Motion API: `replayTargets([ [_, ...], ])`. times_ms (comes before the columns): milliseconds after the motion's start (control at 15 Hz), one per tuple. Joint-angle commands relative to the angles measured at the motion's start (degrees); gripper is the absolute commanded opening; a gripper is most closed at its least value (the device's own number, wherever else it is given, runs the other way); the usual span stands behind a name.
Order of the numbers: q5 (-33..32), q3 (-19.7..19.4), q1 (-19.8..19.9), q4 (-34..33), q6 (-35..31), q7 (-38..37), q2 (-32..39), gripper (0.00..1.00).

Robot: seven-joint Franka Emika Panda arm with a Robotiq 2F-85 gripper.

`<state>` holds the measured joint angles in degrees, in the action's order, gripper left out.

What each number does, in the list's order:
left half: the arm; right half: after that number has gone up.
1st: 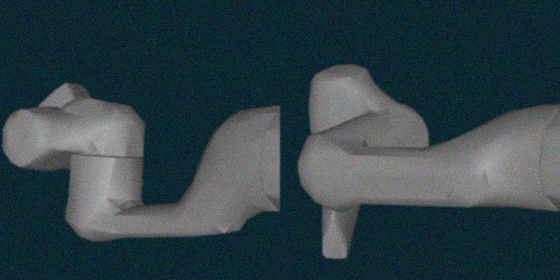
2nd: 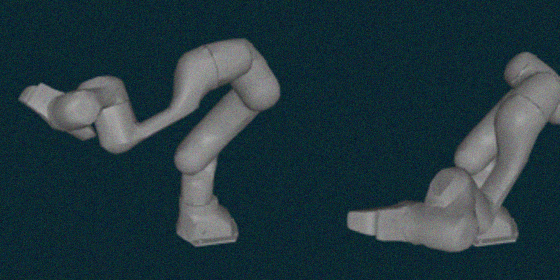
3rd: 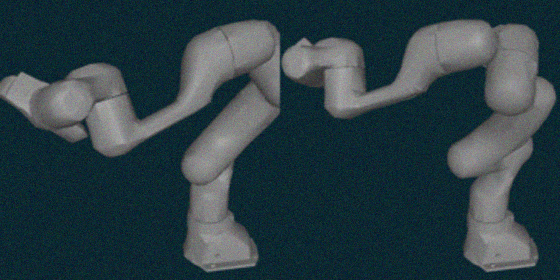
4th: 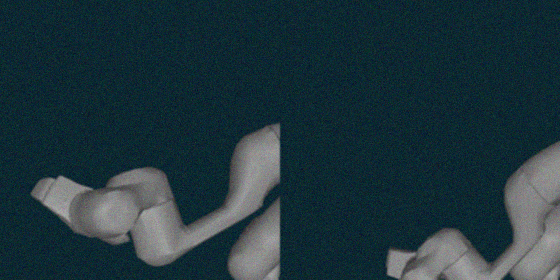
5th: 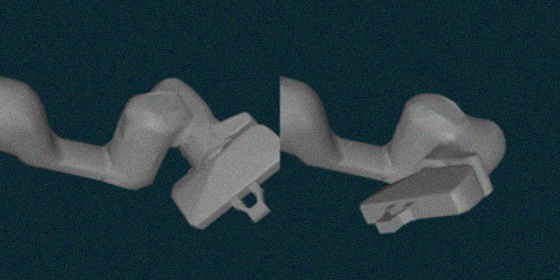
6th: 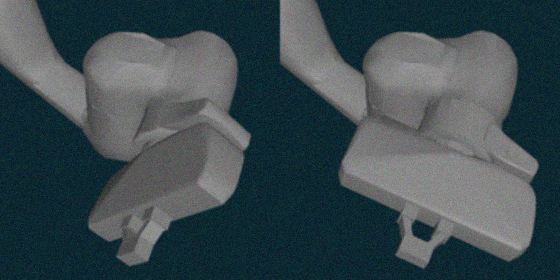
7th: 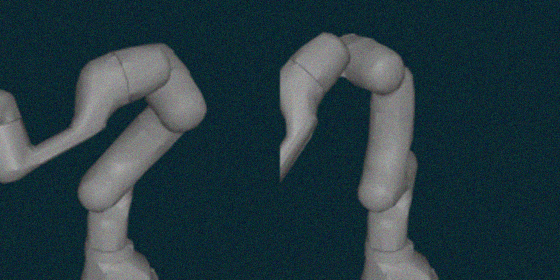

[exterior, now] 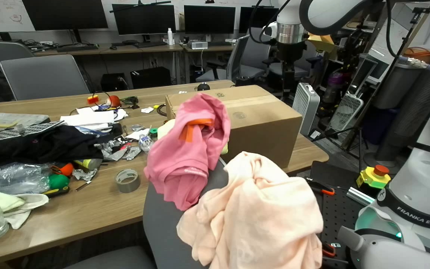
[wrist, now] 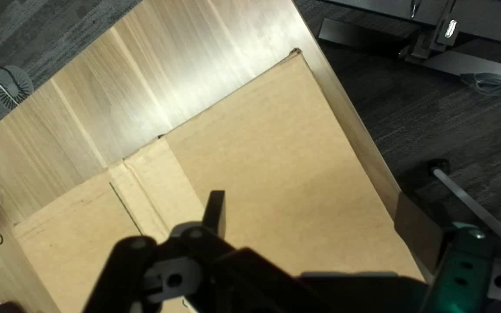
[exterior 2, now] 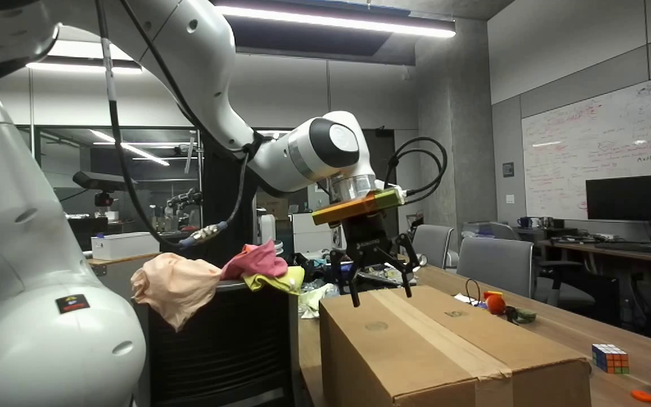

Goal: Put the shirts on top of the box.

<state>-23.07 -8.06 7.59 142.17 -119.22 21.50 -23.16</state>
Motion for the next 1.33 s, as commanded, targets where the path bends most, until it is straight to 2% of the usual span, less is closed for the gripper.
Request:
replayTargets([
  [0,-0.7,3.0,-2.2,1.0,-1.6,-3.5,-3.0,1.0],
  [533,14.0,7.4,-9.9,2.8,-2.5,-12.4,-7.5,1.0],
  [933,17.6,12.4,-14.9,4.0,-3.1,-15.1,-8.9,1.0],
  [1267,20.0,17.6,-19.7,1.3,-1.2,-18.8,-7.7,1.0],
])
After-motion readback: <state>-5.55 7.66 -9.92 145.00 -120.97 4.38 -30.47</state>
